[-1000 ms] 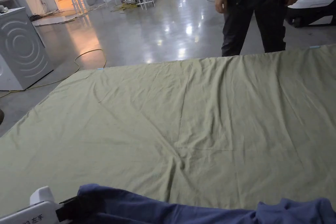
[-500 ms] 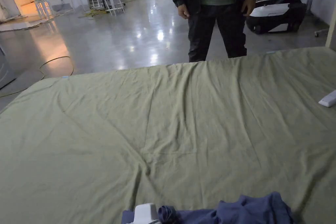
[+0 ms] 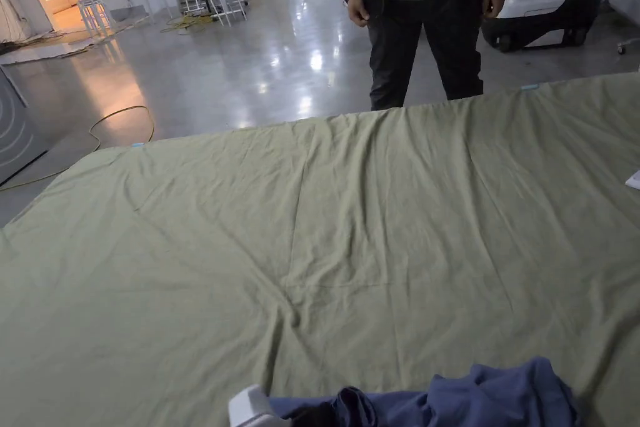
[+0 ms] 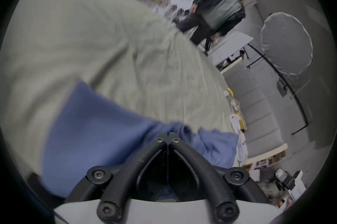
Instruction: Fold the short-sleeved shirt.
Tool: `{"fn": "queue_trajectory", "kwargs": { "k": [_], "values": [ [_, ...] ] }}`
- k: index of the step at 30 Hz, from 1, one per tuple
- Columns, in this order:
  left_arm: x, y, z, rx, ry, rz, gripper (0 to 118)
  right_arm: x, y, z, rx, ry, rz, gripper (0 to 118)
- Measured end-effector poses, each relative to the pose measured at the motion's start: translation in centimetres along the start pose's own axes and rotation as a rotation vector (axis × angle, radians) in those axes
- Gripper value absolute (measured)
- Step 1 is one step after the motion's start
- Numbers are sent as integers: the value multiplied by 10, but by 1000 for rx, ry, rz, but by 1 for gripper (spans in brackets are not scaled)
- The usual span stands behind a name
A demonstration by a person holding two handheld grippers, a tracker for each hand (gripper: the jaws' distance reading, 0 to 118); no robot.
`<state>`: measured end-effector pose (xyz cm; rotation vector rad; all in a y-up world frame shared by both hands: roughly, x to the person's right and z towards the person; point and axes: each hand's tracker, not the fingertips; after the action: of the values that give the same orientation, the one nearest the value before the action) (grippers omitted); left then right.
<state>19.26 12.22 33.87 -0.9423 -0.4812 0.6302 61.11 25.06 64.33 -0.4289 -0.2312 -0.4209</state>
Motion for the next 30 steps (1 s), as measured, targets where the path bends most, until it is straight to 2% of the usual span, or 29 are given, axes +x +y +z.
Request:
{"fn": "queue_trajectory", "kwargs": {
  "k": [2,3,5,8,9,10,11,12,13,16,19,20,21,22,23,24,27,30],
  "values": [
    [-2,-21,-31,-116,-49,-5,1,-4,0,2,1,1,7,0],
    [-3,-30,-44,-172,-19,-20,0,-5,1,2,-1,2,10,0],
    [3,-36,-43,-68,6,-40,1,-8,1,3,0,3,16,0],
    [5,-22,-24,-79,-17,-19,1,-10,2,0,-2,16,16,0],
    [7,-14,-7,-28,-40,-38,6,-11,2,-2,-4,22,17,0],
    [4,-9,9,41,-38,-36,20,-13,2,-5,-8,28,19,0],
    [-3,-1,29,118,-50,-12,52,-14,3,-7,-11,33,24,0],
    [-14,8,46,167,-69,38,76,-16,3,-8,-10,37,27,0],
    [-25,16,61,201,-97,89,76,-17,3,-9,-11,45,30,0],
    [-68,29,85,265,-114,224,100,-19,2,-12,-20,70,37,0],
    [-98,31,67,158,-75,335,100,-21,0,-13,-34,76,49,0],
    [-104,27,56,114,-92,366,96,-22,-1,-13,-38,74,50,0],
    [-106,23,43,85,-97,382,87,-22,-1,-13,-42,72,49,0],
    [-104,17,37,99,-120,368,69,-23,-1,-11,-44,72,50,0],
    [-101,14,34,111,-115,361,36,-23,-1,-9,-42,72,51,0],
    [-100,12,27,94,-90,374,15,-23,0,-7,-40,71,53,0],
    [-102,7,32,139,-132,438,15,-22,3,-4,-37,59,57,0],
    [-94,11,55,179,-107,377,14,-21,6,-2,-36,53,59,0]
  ]
}}
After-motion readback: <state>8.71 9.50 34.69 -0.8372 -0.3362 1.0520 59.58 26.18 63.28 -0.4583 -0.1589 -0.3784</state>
